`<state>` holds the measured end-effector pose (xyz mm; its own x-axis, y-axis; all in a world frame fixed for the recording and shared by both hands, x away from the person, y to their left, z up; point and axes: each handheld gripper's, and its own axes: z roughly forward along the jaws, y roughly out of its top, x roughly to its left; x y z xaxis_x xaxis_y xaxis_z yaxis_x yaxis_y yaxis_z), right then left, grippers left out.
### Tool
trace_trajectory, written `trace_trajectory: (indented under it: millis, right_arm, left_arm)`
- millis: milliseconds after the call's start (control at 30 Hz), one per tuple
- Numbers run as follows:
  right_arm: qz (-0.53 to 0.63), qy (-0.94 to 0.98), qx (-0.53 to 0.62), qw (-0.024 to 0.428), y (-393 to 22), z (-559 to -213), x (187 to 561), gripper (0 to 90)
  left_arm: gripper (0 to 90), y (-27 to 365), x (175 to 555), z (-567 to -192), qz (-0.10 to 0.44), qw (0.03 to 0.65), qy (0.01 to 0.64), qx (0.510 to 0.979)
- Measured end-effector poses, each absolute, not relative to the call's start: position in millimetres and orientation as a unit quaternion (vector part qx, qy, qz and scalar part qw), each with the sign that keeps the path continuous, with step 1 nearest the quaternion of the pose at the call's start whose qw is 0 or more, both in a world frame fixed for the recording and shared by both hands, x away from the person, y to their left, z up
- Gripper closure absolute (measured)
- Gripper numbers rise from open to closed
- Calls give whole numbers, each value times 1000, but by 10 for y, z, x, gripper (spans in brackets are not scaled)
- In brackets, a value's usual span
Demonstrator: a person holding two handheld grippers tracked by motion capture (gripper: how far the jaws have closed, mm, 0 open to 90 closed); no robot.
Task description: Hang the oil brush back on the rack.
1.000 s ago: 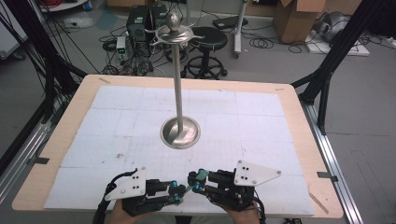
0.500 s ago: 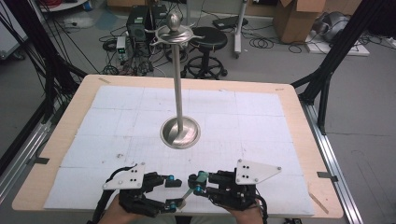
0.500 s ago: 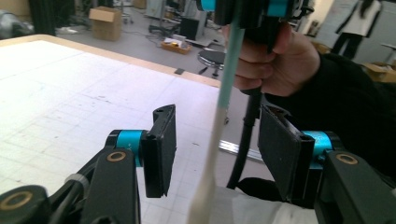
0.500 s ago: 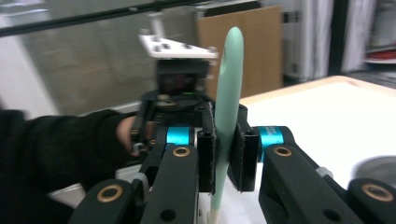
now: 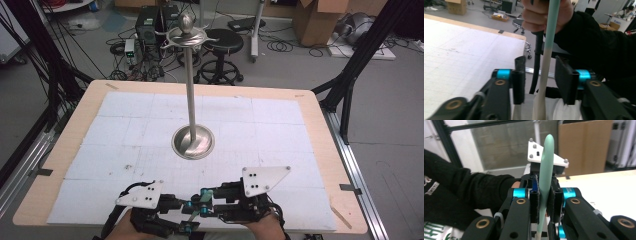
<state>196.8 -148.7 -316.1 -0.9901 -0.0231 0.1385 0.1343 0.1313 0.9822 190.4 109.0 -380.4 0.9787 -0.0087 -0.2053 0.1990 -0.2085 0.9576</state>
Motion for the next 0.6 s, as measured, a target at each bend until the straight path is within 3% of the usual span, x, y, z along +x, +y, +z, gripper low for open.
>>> trace_trajectory:
  millis: [167,367,500,533,600]
  right_arm:
    - [-649,-756,-23,81,-1410,-3163,2021,823]
    - [-648,-756,-26,88,-1400,-3172,2041,822]
    - [-649,-755,-33,84,-1391,-3178,2045,819]
    - [-651,-753,-36,83,-1389,-3179,2046,805]
    - [-663,-743,-62,61,-1392,-3174,2033,574]
  left_arm:
    - [719,1090,1895,-3801,-91,623,50,776]
    - [835,1105,1885,-3795,-81,624,48,776]
    - [841,1111,1877,-3784,-66,623,52,777]
    - [842,1115,1877,-3776,-57,623,56,778]
    - [842,1132,1878,-3762,-36,623,68,778]
